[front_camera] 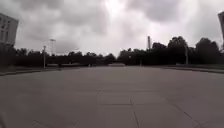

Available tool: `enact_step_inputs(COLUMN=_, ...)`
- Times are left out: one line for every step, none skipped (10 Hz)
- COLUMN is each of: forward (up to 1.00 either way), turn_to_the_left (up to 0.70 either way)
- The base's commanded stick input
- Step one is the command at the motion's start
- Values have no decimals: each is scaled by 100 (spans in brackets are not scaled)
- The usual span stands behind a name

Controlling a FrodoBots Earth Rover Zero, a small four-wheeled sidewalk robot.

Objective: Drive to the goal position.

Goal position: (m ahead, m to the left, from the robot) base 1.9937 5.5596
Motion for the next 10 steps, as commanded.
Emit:
enact_step_inputs(forward=70, turn_to_the_left=0)
enact_step_inputs(forward=70, turn_to_the_left=0)
enact_step_inputs(forward=70, turn_to_the_left=0)
enact_step_inputs(forward=70, turn_to_the_left=0)
enact_step_inputs(forward=70, turn_to_the_left=0)
enact_step_inputs(forward=70, turn_to_the_left=0)
enact_step_inputs(forward=70, turn_to_the_left=0)
enact_step_inputs(forward=70, turn_to_the_left=0)
enact_step_inputs(forward=70, turn_to_the_left=0)
enact_step_inputs(forward=70, turn_to_the_left=0)
